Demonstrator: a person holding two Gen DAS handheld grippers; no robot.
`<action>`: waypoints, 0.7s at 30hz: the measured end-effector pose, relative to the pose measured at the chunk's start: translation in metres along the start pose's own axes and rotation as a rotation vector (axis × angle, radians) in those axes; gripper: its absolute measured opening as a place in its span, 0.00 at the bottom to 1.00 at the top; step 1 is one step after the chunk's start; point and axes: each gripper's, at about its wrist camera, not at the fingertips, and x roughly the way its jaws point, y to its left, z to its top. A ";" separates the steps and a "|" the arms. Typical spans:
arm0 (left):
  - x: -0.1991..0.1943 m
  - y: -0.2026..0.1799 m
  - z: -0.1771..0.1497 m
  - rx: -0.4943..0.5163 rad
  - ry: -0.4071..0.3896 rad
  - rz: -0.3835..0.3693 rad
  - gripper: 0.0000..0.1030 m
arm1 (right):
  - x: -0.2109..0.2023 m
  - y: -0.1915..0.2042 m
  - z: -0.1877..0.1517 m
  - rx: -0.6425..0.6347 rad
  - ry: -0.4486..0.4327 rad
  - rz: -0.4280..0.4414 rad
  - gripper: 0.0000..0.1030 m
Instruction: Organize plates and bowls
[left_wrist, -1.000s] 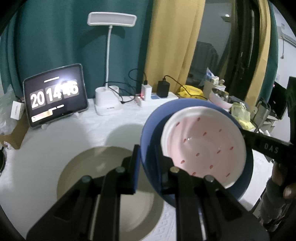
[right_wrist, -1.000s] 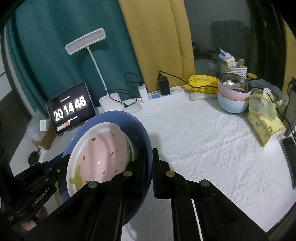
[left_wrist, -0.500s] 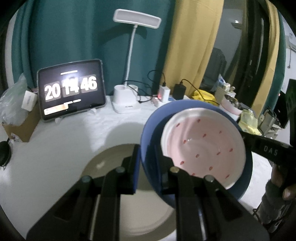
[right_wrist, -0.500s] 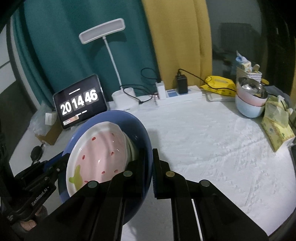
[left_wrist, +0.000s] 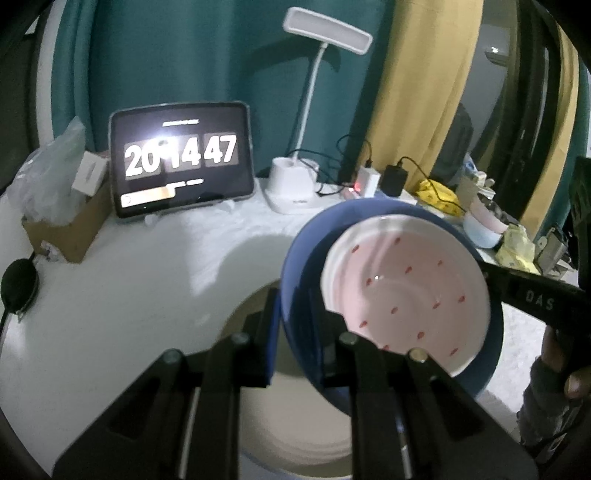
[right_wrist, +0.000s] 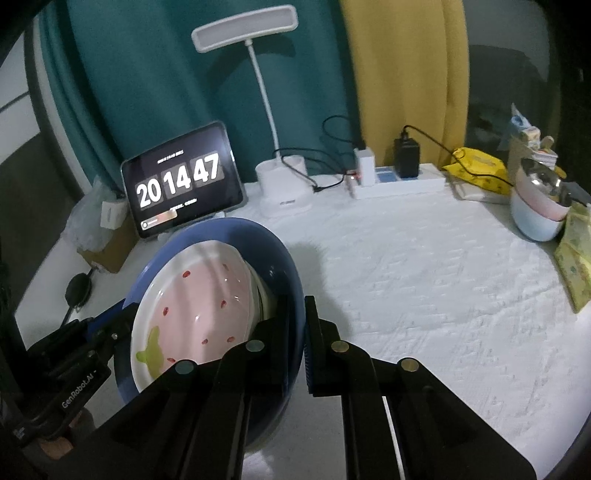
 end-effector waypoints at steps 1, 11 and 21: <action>0.001 0.003 -0.001 -0.003 0.003 0.003 0.14 | 0.003 0.002 0.000 -0.001 0.006 0.002 0.09; 0.003 0.019 -0.004 -0.021 0.015 0.029 0.14 | 0.026 0.013 -0.004 0.002 0.053 0.029 0.09; 0.005 0.013 -0.005 0.028 0.011 0.086 0.14 | 0.035 0.013 -0.006 0.021 0.079 0.042 0.10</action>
